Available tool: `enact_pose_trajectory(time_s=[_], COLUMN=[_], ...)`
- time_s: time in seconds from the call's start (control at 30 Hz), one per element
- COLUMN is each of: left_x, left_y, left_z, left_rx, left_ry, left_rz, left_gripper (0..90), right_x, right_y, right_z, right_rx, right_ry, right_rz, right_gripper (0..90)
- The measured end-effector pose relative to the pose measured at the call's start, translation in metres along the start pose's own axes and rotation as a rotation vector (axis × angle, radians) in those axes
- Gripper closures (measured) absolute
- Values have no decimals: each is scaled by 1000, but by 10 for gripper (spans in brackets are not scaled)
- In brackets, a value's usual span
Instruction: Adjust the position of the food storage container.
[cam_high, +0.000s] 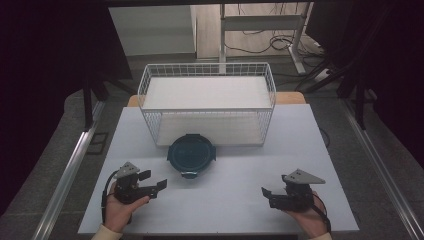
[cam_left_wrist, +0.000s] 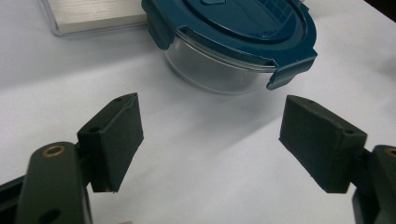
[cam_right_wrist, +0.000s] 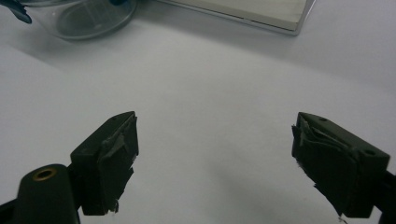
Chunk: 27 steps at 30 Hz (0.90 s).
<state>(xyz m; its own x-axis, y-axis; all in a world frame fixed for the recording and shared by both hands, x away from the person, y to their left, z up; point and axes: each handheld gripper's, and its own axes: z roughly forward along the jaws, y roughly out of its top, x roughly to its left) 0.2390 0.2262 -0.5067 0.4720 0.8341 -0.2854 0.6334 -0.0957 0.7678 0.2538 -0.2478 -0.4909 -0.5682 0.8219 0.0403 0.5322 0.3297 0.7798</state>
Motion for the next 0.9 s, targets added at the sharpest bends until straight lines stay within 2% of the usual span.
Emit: enact_pose_trajectory(time_s=[0.27, 0.47, 0.67, 0.83, 0.9], left_x=[-3, -2, -1, -1, 0], left_y=[-1, 0, 0, 0, 2], left_z=[0, -1, -1, -4, -7], left_rx=[15, 22, 26, 29, 26], left_ry=[5, 0, 24, 27, 25], left_rz=[12, 4, 25, 45, 37], left_gripper=[215, 236, 243, 260, 267], right_x=[-4, -6, -7, -8, -8], right_y=[0, -1, -1, -1, -1], right_z=[-2, 0, -1, -1, -2], right_rx=[18, 25, 19, 19, 16], right_ry=[-32, -48, -55, -49, -48], right_rz=[24, 43, 52, 70, 66], right_gripper=[136, 124, 125, 129, 129])
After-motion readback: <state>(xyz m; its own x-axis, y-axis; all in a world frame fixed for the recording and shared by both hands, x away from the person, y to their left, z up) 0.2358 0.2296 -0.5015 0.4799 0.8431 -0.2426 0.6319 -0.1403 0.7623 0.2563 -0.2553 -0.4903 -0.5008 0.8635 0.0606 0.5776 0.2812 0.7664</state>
